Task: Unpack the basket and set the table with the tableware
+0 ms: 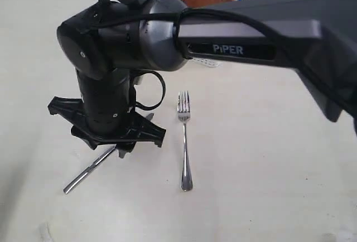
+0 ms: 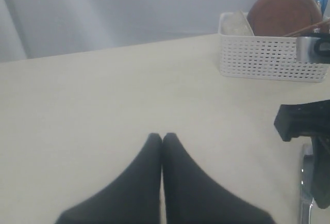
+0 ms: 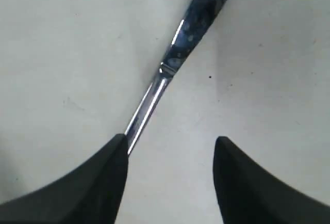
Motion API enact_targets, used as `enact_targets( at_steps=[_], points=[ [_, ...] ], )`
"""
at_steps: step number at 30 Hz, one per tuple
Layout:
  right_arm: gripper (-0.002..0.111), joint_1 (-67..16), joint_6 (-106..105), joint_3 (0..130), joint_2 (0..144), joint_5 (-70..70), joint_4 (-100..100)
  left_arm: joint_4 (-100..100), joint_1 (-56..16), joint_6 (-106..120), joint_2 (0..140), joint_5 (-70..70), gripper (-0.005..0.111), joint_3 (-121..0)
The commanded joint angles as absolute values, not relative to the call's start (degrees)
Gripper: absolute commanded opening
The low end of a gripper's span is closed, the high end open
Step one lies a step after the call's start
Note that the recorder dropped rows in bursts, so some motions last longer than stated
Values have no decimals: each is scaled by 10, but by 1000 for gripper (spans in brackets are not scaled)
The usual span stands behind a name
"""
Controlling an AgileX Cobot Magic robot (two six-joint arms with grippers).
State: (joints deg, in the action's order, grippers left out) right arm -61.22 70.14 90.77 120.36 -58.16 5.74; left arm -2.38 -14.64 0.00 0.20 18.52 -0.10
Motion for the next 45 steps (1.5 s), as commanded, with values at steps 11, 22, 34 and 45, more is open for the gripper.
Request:
enact_targets(
  at_steps=[11, 22, 34, 45],
  points=[
    [49, -624, 732, 792, 1204, -362, 136, -25, -150, 0, 0, 186, 0, 0],
    [42, -619, 732, 792, 1222, -342, 141, -25, -150, 0, 0, 186, 0, 0],
    [3, -598, 645, 792, 1222, -413, 139, -25, -150, 0, 0, 186, 0, 0],
    [33, -574, 578, 792, 1180, -397, 185, -25, -150, 0, 0, 186, 0, 0]
  ],
)
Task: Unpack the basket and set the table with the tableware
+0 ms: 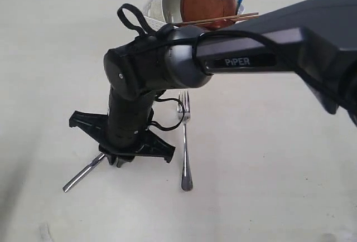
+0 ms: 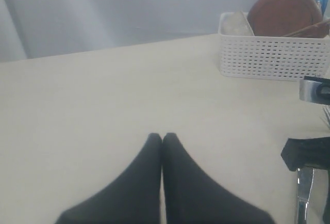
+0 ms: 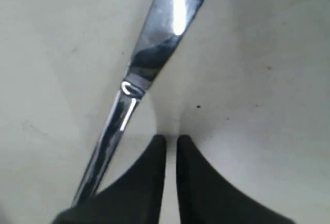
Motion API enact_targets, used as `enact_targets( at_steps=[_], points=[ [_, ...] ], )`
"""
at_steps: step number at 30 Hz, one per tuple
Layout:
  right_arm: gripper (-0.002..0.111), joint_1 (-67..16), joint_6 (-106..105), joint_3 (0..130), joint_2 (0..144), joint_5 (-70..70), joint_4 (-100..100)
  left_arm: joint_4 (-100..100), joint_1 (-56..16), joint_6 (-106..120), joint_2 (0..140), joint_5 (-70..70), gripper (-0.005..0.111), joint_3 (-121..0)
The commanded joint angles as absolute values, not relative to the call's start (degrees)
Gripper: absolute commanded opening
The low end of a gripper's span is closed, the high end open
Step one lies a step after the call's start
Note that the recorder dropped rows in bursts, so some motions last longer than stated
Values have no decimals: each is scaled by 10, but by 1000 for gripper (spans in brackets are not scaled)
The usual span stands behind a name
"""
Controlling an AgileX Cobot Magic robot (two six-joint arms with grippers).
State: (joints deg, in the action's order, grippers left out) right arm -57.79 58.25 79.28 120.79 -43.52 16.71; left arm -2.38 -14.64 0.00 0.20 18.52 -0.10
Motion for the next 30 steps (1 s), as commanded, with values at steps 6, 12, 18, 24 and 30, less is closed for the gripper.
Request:
enact_targets(
  at_steps=[6, 12, 18, 24, 30],
  points=[
    [46, -579, 677, 792, 1199, -398, 133, -25, -150, 0, 0, 186, 0, 0],
    [46, -581, 681, 792, 1210, -316, 152, -25, -150, 0, 0, 186, 0, 0],
    [46, -574, 670, 792, 1220, -357, 151, -25, -150, 0, 0, 186, 0, 0],
    [41, -565, 639, 792, 1228, -370, 151, -25, -150, 0, 0, 186, 0, 0],
    [18, -548, 617, 792, 1230, -399, 144, -25, -150, 0, 0, 186, 0, 0]
  ],
)
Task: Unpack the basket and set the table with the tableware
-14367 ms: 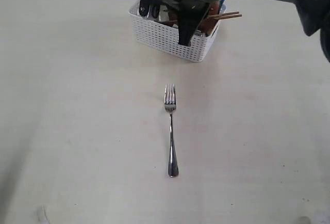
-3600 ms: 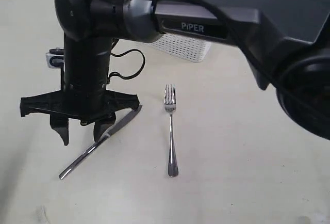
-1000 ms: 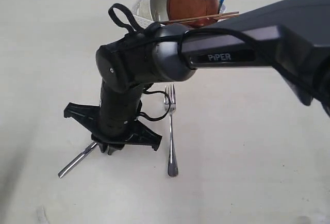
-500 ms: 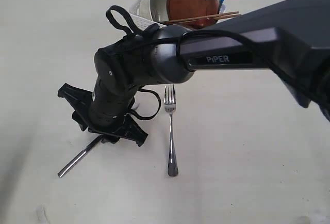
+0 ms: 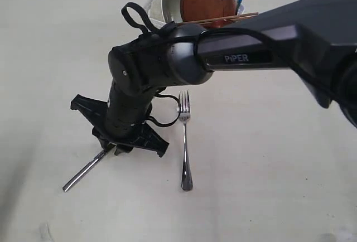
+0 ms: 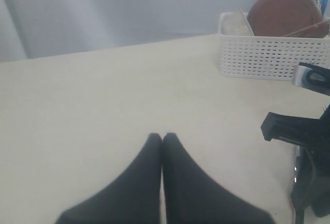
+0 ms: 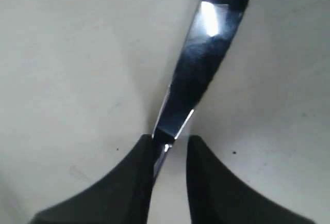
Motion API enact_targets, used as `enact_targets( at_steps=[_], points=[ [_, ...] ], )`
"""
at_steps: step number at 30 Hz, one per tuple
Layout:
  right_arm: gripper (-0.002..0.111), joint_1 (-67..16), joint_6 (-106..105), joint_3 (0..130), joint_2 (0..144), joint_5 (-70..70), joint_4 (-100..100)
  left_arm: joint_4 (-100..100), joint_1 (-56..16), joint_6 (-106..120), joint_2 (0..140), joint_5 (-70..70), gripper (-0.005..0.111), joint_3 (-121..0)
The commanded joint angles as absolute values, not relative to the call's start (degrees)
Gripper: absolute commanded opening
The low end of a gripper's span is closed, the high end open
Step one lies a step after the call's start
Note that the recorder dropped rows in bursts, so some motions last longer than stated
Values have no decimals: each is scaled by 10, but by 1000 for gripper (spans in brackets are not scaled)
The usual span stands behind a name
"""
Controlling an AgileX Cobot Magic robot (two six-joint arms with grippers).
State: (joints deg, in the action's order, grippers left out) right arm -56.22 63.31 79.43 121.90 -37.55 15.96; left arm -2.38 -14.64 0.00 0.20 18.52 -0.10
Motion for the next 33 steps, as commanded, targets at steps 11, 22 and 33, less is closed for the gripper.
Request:
enact_targets(
  at_steps=[11, 22, 33],
  points=[
    [18, -503, 560, 792, 1225, -417, 136, -25, -150, 0, 0, 186, 0, 0],
    [24, -571, 360, 892, 1202, -475, 201, -25, -150, 0, 0, 186, 0, 0],
    [23, -639, 410, 893, 1275, -379, 185, -25, -150, 0, 0, 186, 0, 0]
  ],
)
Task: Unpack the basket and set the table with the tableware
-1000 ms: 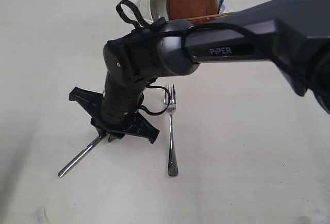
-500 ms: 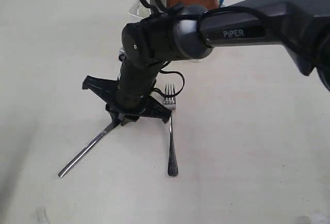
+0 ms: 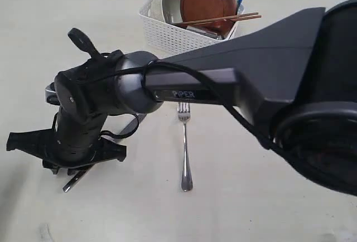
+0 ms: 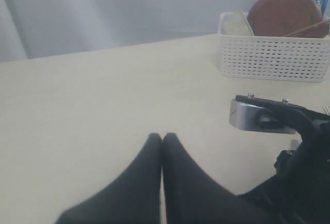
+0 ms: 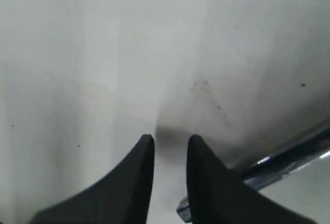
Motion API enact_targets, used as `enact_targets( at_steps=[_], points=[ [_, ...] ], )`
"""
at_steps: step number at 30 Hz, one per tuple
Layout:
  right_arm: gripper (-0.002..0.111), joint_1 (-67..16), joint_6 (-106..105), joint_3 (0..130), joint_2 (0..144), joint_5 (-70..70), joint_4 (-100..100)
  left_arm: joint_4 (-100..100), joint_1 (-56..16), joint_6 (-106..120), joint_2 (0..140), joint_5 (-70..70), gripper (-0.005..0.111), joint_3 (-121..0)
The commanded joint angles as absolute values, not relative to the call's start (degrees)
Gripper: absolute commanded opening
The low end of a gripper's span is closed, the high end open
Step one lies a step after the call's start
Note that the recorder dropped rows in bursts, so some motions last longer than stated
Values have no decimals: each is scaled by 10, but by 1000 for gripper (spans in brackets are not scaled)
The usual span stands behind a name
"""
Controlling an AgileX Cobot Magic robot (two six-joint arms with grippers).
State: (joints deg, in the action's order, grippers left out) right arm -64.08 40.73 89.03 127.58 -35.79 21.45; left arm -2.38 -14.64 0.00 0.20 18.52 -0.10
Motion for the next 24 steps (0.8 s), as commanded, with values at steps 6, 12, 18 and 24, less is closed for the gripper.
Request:
enact_targets(
  at_steps=[6, 12, 18, 24],
  points=[
    [23, -617, 397, 893, 1273, -534, 112, -25, -150, 0, 0, 186, 0, 0],
    [23, -612, 401, 893, 1270, -580, 52, -25, -150, 0, 0, 186, 0, 0],
    [23, -600, 396, 893, 1231, -577, 43, -25, -150, 0, 0, 186, 0, 0],
    [23, -601, 435, 869, 1180, -617, 9, -25, -150, 0, 0, 186, 0, 0]
  ],
)
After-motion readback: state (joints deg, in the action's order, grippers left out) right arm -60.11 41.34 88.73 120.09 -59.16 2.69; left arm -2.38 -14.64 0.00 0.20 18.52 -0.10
